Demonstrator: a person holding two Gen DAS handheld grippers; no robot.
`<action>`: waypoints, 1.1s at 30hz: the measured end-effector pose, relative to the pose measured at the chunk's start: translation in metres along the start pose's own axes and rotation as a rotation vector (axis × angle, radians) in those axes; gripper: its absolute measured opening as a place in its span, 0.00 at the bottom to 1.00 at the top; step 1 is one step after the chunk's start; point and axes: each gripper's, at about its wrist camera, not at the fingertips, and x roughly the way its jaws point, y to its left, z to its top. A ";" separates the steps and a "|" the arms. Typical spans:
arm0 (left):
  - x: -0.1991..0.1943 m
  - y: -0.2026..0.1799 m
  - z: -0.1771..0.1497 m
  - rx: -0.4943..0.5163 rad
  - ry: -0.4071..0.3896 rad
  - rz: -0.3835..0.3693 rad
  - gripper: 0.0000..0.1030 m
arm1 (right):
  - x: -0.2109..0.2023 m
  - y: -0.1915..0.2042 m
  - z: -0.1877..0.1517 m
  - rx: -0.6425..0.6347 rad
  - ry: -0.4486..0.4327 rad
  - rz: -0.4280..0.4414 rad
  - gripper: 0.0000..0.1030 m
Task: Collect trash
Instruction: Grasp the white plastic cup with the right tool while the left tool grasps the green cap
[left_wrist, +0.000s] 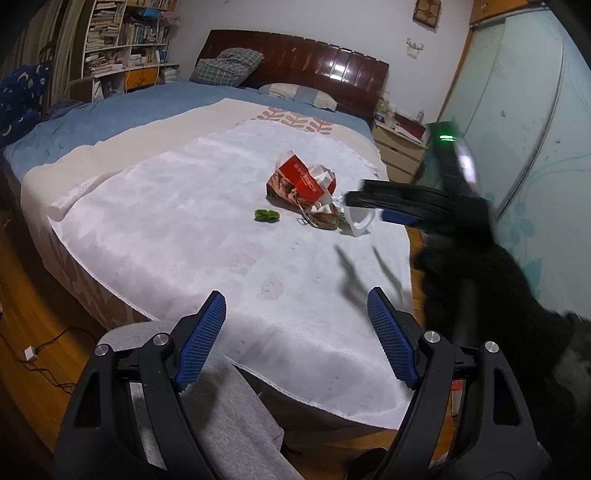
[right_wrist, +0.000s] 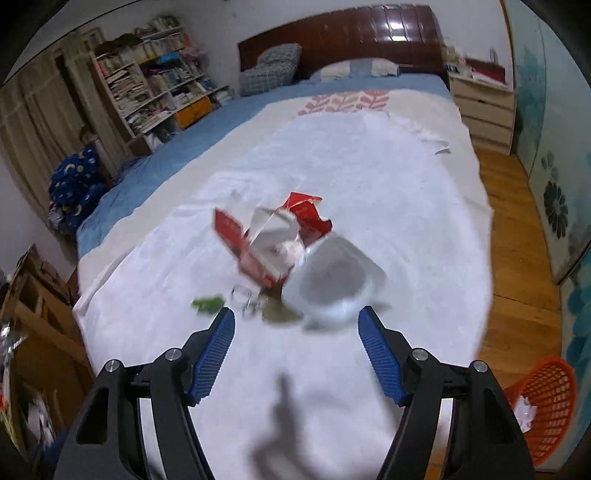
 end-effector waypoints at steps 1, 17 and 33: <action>0.004 0.001 0.005 0.008 -0.012 -0.003 0.76 | 0.012 -0.002 0.005 0.022 0.015 -0.004 0.65; 0.147 0.045 0.089 -0.093 0.104 -0.015 0.79 | -0.017 -0.038 -0.028 0.112 -0.023 0.080 0.16; 0.203 0.023 0.087 0.010 0.240 0.026 0.22 | -0.102 -0.072 -0.153 0.058 -0.003 0.029 0.16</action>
